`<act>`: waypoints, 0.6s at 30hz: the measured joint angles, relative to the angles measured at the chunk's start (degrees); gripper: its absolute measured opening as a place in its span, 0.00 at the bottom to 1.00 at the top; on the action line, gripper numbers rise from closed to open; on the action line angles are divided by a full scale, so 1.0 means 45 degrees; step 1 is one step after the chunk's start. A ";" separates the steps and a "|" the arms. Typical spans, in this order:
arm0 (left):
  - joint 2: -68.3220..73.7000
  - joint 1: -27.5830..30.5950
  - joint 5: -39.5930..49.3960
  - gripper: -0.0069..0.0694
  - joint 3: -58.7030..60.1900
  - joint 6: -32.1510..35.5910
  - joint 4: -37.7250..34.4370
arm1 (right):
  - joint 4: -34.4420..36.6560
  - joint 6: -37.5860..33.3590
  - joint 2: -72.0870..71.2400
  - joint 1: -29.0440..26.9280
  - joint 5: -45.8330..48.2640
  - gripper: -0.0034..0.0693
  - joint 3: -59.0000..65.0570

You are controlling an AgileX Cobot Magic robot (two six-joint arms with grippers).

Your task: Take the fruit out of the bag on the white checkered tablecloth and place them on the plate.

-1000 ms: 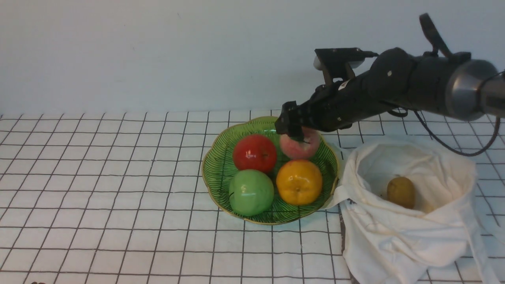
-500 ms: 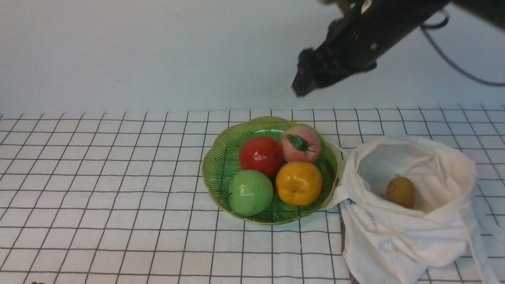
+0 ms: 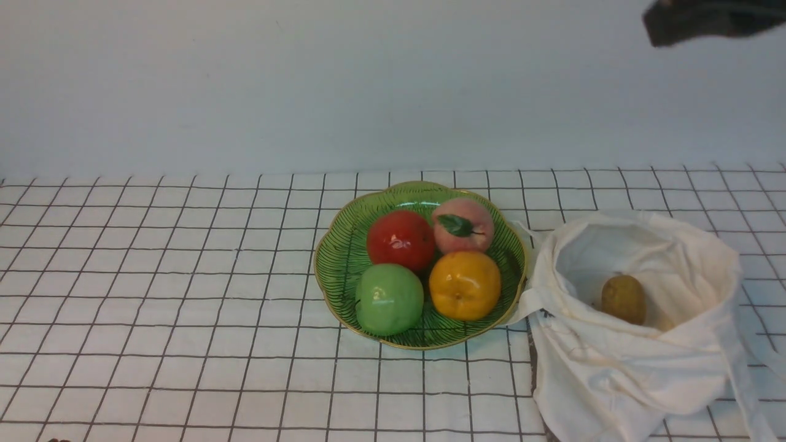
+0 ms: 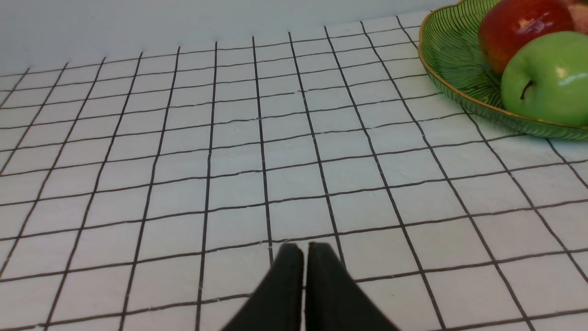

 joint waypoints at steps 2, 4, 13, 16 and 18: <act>0.0000 0.0000 0.0000 0.08 0.0000 0.0000 0.0000 | -0.0004 0.0029 -0.1437 0.0000 0.0012 0.03 0.1567; 0.0000 0.0000 0.0000 0.08 0.0000 0.0000 0.0000 | -0.0004 0.0058 -0.2574 0.0000 -0.0168 0.03 0.2857; 0.0000 0.0000 0.0000 0.08 0.0000 0.0000 0.0000 | 0.0133 0.0287 -0.9027 0.0000 -0.7892 0.03 1.1853; 0.0000 0.0000 0.0000 0.08 0.0000 0.0000 0.0000 | 0.0226 0.0296 -1.0172 0.0000 -1.0802 0.03 1.4301; 0.0000 0.0000 0.0000 0.08 0.0000 0.0000 0.0000 | 0.0230 0.0296 -1.0606 0.0000 -1.2244 0.03 1.5307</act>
